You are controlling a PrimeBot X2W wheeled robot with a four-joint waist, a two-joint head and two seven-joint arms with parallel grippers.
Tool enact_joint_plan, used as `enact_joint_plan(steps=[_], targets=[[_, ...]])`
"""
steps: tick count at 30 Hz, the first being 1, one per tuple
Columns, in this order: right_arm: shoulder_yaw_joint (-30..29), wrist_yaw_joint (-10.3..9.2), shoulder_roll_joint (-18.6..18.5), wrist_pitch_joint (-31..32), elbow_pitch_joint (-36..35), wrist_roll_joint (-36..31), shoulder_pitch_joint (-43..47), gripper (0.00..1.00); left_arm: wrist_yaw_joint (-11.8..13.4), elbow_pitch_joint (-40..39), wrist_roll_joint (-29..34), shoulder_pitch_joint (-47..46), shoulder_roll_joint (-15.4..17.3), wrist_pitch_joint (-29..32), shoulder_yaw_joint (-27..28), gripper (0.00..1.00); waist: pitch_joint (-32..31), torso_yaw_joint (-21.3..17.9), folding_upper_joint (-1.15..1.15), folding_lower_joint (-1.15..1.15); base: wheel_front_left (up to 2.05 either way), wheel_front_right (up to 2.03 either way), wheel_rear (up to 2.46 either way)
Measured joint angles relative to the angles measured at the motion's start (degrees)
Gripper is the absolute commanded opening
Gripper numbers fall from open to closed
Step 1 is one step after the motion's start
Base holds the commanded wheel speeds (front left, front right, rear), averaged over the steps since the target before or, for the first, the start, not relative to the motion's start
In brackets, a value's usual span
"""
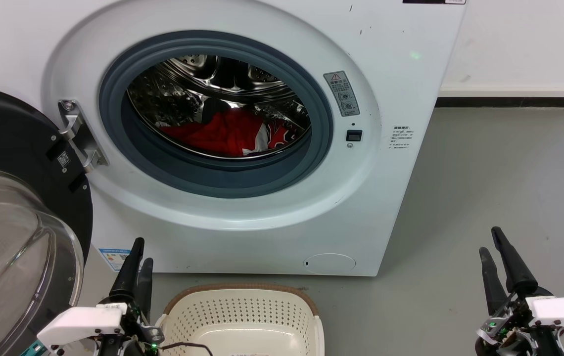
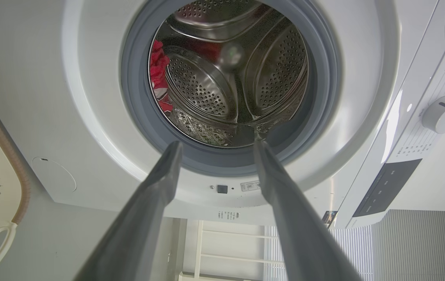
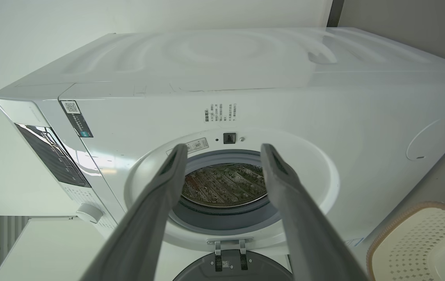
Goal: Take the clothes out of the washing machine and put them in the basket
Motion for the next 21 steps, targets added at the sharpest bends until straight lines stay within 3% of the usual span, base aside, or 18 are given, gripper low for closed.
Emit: enact_joint_plan(steps=[11, 21], targets=[[1.4, 0.00, 0.0, -3.1, -2.3, -2.7, 0.7, 1.00, 0.0, -0.9, 2.5, -0.3, 0.0, -3.1, -2.7, 1.00, 0.0, -0.1, 0.00, 0.00, 0.00, 0.00, 0.00], [1.3, 0.00, 0.0, -5.6, -4.8, -14.1, 1.1, 1.00, 0.0, -3.0, 14.0, -0.4, 0.0, -5.7, -3.5, 1.00, 0.0, -0.1, 0.00, 0.00, 0.00, 0.00, 0.00]])
